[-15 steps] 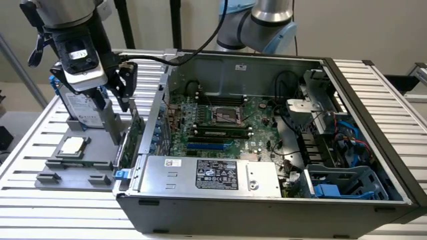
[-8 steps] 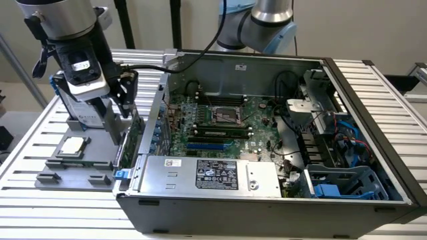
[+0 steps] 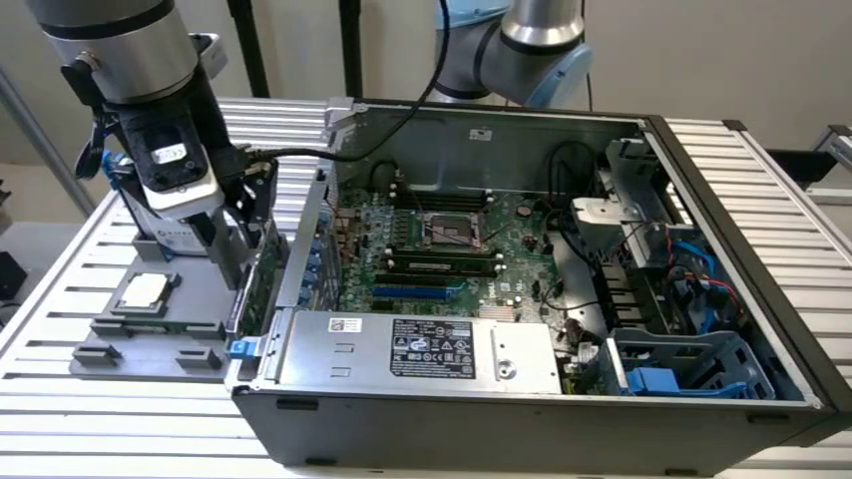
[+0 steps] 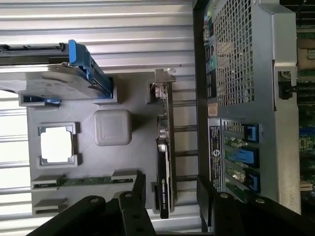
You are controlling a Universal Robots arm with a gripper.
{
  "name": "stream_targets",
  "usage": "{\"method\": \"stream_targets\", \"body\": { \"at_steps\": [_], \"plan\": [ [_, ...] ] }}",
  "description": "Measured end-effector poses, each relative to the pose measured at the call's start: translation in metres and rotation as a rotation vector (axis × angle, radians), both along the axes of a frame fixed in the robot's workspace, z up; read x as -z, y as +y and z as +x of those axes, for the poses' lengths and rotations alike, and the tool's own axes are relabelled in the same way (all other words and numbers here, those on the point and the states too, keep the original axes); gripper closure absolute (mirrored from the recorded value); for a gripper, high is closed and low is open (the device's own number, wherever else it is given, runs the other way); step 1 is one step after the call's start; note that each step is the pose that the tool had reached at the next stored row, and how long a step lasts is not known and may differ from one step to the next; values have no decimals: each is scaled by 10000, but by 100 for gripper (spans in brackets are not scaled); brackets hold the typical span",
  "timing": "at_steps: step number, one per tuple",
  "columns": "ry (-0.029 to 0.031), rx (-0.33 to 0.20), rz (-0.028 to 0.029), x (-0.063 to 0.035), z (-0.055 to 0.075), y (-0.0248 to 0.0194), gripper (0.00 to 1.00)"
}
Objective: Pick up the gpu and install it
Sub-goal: 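Pick up the gpu and move the gpu toward the slot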
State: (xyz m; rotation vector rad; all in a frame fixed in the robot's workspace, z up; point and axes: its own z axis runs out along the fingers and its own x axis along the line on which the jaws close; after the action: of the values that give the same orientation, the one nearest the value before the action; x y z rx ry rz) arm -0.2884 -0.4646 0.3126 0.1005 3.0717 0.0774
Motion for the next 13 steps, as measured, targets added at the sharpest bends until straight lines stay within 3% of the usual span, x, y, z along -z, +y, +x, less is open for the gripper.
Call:
{"method": "stream_targets", "body": {
  "at_steps": [13],
  "plan": [
    [1,-7,0,235,0,-1,0]
  ]
}}
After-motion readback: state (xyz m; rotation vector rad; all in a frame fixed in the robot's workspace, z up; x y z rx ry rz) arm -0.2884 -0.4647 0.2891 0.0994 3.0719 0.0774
